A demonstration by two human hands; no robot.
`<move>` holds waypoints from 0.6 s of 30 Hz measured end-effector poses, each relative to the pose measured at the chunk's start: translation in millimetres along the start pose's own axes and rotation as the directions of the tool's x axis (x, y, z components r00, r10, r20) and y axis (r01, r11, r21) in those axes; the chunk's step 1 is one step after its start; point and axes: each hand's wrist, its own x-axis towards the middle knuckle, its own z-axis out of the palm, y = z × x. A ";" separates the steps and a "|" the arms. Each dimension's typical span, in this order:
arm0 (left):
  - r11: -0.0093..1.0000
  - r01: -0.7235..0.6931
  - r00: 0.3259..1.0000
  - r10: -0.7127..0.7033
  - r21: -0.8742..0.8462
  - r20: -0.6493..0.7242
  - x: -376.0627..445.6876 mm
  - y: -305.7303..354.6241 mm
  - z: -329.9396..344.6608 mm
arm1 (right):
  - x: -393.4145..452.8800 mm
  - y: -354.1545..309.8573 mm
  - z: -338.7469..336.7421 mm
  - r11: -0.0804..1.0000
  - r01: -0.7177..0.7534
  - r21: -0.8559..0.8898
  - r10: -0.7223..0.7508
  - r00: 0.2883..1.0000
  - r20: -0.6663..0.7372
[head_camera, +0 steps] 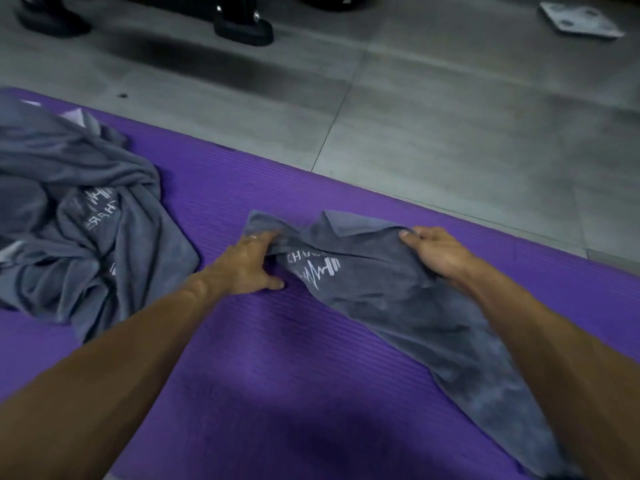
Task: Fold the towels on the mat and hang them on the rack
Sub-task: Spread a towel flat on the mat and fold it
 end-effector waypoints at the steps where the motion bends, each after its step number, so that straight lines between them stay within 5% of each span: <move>1: 0.990 0.046 0.999 -0.044 0.132 -0.017 3.1 -0.6 3.1 | 2.3 5.4 -3.8 0.992 0.010 -0.126 -0.014 0.999 -0.032; 3: 0.966 0.161 0.982 -0.137 0.205 -0.127 7.9 1.3 5.5 | 8.7 14.2 -3.7 0.959 0.014 -0.283 -0.040 0.995 -0.087; 7: 0.996 0.061 0.949 -0.077 -0.062 -0.305 2.7 13.1 0.0 | 22.0 4.5 14.4 0.986 0.146 -0.084 -0.162 0.957 -0.241; 10: 0.789 0.057 0.968 -0.193 -0.611 -0.158 -12.9 18.0 -11.7 | 44.7 -21.8 21.3 0.965 0.230 0.126 -0.179 0.929 -0.325; 12: 0.676 0.125 0.965 -0.253 -0.727 -0.070 -32.8 10.1 -27.0 | 65.2 -43.4 27.0 0.967 0.215 0.133 -0.164 0.933 -0.319; 14: 0.711 0.217 0.943 -0.329 -0.669 -0.043 -57.7 -10.5 -39.0 | 88.1 -59.5 39.5 0.984 0.133 0.121 -0.093 0.952 -0.290; 16: 0.761 0.365 0.905 -0.426 -0.536 0.010 -85.5 -31.0 -41.5 | 107.9 -64.8 58.3 0.994 0.025 -0.110 -0.051 0.970 -0.238; 18: 0.735 0.473 0.863 -0.497 -0.487 0.088 -109.6 -45.7 -29.5 | 112.5 -68.3 84.3 0.872 -0.079 -0.484 -0.016 0.982 -0.189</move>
